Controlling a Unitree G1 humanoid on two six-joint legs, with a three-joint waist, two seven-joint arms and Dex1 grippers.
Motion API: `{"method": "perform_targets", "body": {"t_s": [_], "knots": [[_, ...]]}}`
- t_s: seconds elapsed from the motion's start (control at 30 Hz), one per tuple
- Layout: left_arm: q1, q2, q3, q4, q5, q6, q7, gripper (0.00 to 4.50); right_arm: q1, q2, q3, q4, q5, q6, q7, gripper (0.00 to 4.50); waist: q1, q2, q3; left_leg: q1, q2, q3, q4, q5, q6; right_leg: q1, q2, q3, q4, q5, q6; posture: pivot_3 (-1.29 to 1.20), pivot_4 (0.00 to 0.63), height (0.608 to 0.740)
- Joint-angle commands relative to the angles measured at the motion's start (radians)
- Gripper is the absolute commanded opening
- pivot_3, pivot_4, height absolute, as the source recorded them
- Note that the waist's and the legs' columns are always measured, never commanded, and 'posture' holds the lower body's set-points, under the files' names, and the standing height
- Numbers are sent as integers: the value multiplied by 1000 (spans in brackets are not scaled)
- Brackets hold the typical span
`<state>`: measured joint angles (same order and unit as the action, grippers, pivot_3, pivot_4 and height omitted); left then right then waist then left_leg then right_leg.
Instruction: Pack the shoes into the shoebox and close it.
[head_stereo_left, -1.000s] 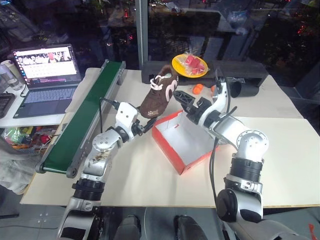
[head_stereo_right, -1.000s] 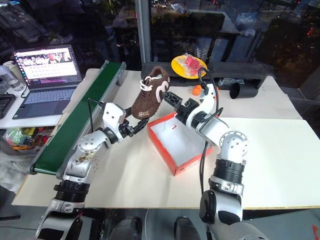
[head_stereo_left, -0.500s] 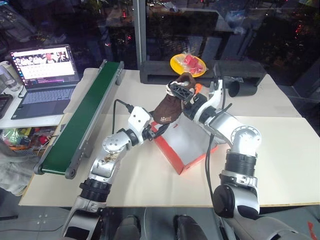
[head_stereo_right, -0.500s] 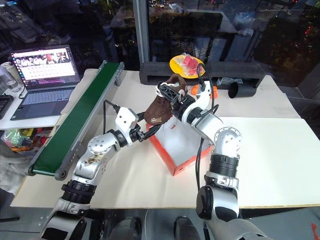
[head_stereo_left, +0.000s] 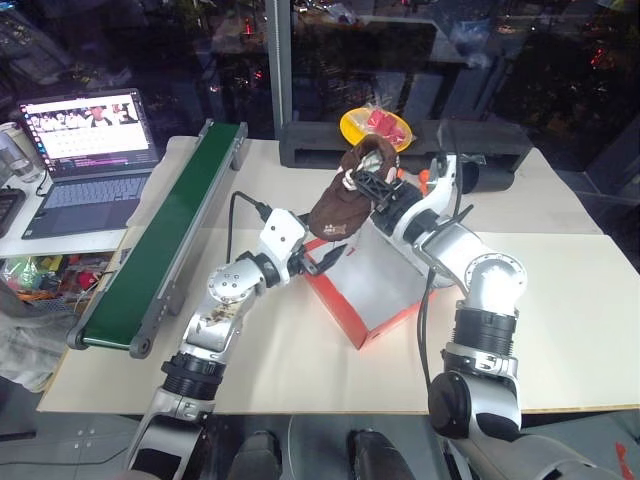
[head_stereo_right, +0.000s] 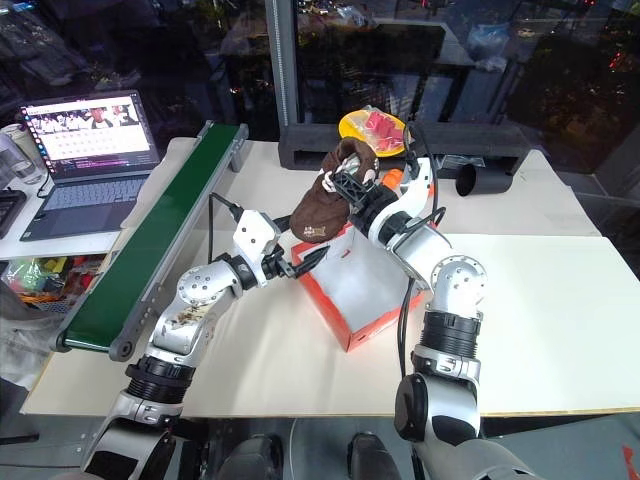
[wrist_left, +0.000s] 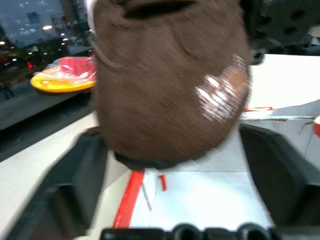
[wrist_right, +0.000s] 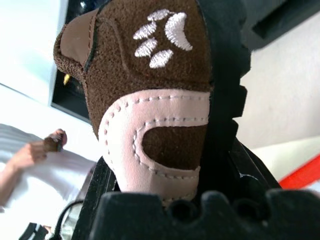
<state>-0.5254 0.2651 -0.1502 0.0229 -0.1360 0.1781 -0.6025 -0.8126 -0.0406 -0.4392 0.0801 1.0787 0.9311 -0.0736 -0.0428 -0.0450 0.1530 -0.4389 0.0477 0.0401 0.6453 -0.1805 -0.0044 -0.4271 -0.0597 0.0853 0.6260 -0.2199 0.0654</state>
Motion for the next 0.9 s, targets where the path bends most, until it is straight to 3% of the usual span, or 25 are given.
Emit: {"method": "perform_targets", "body": {"t_s": [0.03,0.27,0.43,0.57,0.7,0.9], "knots": [[11,24,-26,-23,31,-8,-19,4464,-54,-79,5,-71,-85,-88,-37,1758,0,1,0,0,0,0,0,0,0,0,0,0,0,0,0,0,150,733],[96,92,-15,-61,28,-8,-40,4464,-134,-387,274,-40,-297,116,85,1758,-3,4,2,-1,0,0,-2,0,0,-2,-1,0,0,-1,0,0,150,733],[108,79,-40,-65,38,-16,-42,4464,-168,-534,561,8,-418,183,377,1758,-3,5,2,0,0,0,-2,0,0,-2,0,1,0,-1,-1,0,150,733],[104,73,-51,-54,52,-28,-41,4464,-179,-565,728,126,-547,148,520,1758,1,5,2,0,0,0,-1,0,0,-2,0,1,0,-1,-1,0,150,733],[104,66,-50,-55,56,-29,-36,4464,-203,-579,939,289,-787,-24,618,1758,7,5,2,-1,-1,0,-1,0,0,-2,0,0,0,-1,-1,0,150,733],[108,62,-46,-59,58,-26,-34,4464,-249,-471,963,573,-936,-197,682,1758,2,5,2,0,-1,0,0,0,0,-2,0,0,1,-1,-1,0,150,733]]}}
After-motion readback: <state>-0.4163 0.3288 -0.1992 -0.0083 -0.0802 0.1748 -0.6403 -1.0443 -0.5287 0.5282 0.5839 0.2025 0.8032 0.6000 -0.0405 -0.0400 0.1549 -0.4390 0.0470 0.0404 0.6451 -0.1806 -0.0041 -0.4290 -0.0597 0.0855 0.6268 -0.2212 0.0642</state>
